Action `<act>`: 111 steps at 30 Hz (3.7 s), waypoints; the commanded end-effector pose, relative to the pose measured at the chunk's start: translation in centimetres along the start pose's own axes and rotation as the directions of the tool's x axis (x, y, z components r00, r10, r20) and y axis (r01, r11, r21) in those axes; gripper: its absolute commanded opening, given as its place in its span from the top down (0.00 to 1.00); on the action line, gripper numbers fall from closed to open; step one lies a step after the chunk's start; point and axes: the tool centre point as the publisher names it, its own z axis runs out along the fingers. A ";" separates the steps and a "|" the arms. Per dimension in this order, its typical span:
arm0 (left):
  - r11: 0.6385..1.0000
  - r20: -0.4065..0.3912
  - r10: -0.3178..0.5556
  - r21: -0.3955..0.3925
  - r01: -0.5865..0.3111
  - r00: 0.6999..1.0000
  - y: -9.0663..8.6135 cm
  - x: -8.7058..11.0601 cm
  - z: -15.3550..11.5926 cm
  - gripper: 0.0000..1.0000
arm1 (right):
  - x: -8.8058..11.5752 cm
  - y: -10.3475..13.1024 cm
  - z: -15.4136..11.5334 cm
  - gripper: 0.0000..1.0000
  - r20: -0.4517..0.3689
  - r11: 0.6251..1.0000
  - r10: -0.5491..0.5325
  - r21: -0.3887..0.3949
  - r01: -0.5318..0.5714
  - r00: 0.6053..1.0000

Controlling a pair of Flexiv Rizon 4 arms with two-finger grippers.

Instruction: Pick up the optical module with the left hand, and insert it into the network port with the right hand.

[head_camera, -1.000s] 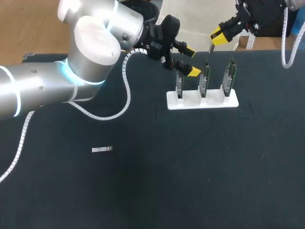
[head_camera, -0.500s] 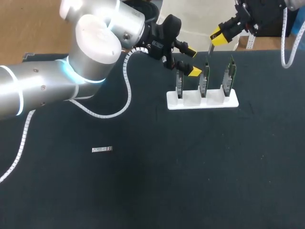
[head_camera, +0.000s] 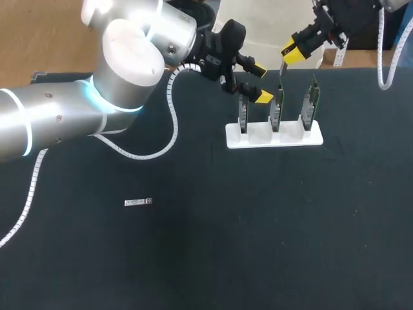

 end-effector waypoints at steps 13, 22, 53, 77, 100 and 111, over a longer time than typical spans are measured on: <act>1.000 -0.005 -0.001 0.004 0.001 1.000 0.2 -0.1 0.1 0.00 | -0.3 0.2 0.4 1.00 -0.016 1.000 -0.005 -0.007 0.005 1.000; 1.000 -0.005 -0.001 0.004 0.001 1.000 0.2 -0.1 0.1 0.00 | 0.1 0.7 0.6 1.00 -0.031 1.000 -0.007 -0.017 0.006 0.999; 1.000 -0.011 -0.003 0.007 0.003 1.000 -0.7 0.2 0.2 0.00 | 0.1 0.6 0.6 1.00 -0.031 1.000 -0.013 -0.001 0.013 0.999; 1.000 -0.014 -0.011 0.000 0.011 1.000 -1.0 0.4 0.1 0.00 | 0.2 0.9 0.7 1.00 -0.036 1.000 -0.010 -0.005 0.010 0.999; 1.000 -0.014 -0.011 0.000 0.011 1.000 -1.0 0.4 0.1 0.00 | 1.1 0.9 1.7 1.00 -0.065 1.000 0.009 -0.002 -0.009 0.998; 1.000 -0.014 -0.011 0.000 0.011 1.000 -1.0 0.4 0.1 0.00 | 1.1 1.0 1.7 1.00 -0.065 1.000 0.012 0.004 -0.012 0.998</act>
